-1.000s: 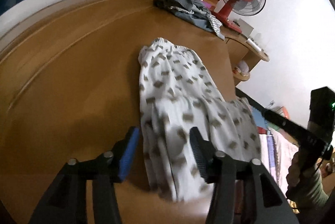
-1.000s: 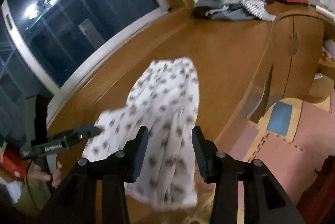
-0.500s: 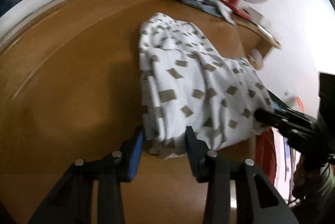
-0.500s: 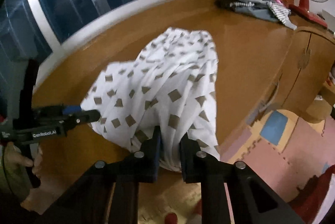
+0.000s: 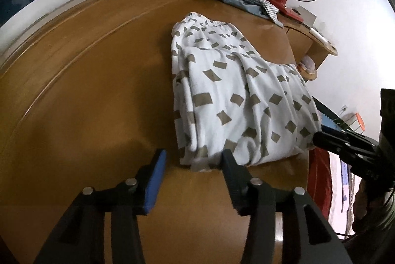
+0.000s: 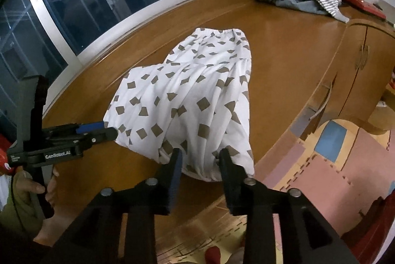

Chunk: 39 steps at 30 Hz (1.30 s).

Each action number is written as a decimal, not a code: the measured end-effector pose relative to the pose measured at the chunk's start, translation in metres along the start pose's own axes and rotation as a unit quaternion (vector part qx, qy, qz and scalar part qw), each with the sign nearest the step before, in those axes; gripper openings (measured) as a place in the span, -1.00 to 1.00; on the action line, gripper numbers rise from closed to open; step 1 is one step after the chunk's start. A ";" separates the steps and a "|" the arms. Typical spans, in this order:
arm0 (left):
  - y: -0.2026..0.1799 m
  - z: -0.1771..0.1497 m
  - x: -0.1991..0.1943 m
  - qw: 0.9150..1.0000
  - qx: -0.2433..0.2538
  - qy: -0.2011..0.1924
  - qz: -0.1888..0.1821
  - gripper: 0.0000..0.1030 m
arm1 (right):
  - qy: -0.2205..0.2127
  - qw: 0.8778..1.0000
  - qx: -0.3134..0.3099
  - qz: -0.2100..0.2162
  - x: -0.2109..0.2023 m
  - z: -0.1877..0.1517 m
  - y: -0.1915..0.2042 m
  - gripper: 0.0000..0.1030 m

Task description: Fold clothes

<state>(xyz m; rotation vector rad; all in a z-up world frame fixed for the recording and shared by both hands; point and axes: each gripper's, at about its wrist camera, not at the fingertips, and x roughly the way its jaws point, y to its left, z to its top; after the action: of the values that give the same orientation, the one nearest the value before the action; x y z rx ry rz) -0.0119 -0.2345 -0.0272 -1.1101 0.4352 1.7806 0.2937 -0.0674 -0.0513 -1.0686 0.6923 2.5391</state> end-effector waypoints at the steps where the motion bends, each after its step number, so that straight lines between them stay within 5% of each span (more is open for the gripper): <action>1: 0.000 -0.001 -0.001 1.000 0.000 0.001 0.002 -0.12 | 0.000 1.000 0.000 -0.001 0.000 -0.001 0.001 -0.34; 22: -0.019 -0.016 -0.008 0.999 0.037 0.001 0.003 -0.07 | 0.001 0.999 -0.021 -0.038 0.001 -0.017 0.015 -0.29; 29: -0.022 -0.024 0.003 0.996 0.087 0.010 -0.019 -0.07 | 0.007 0.995 -0.060 -0.079 0.013 -0.023 0.019 -0.28; 39: -0.030 -0.023 0.017 0.986 0.166 -0.003 0.004 -0.04 | 0.006 0.991 -0.096 -0.095 0.022 -0.020 0.023 -0.27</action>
<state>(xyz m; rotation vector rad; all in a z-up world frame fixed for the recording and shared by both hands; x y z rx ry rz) 0.0232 -0.2267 -0.0479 -0.8676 0.7060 1.6435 0.2808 -0.0953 -0.0723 -1.1515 0.3345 2.4719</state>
